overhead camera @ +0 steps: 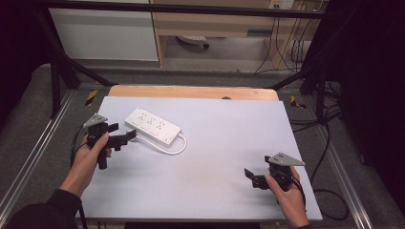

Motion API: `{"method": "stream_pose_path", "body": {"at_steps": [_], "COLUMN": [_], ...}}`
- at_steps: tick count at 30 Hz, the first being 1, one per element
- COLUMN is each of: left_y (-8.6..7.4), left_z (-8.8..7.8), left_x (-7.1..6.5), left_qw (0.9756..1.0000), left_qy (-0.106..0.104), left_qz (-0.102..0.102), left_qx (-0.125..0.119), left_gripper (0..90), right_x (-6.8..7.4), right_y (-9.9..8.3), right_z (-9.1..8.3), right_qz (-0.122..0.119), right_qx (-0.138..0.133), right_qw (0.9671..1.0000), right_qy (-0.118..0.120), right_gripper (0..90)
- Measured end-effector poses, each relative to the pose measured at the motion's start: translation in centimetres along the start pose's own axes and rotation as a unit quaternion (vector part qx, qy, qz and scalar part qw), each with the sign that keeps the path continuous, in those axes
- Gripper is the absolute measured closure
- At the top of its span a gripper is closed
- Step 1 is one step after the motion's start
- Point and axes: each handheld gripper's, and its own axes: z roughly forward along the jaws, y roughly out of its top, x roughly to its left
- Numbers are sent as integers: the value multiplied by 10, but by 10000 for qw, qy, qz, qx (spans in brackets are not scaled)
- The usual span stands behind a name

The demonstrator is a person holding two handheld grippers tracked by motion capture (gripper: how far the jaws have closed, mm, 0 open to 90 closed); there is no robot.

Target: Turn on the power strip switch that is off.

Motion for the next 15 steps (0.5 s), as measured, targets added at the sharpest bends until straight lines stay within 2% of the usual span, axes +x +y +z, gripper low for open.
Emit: {"method": "stream_pose_path", "body": {"at_steps": [7, 15], "left_y": [1, -5], "left_z": [-12, -26], "left_x": [-9, -20], "left_qw": [9999, 9995], "left_qy": [-65, -158], "left_qz": [139, 290], "left_qx": [-21, -15], "left_gripper": [98, 96], "right_x": [0, 0], "right_y": [0, 0], "right_z": [0, 0], "right_qz": [0, 1], "right_qx": [-3, 10], "right_qw": [10000, 10000], "right_qy": [0, -4], "right_gripper": [23, 23]}}
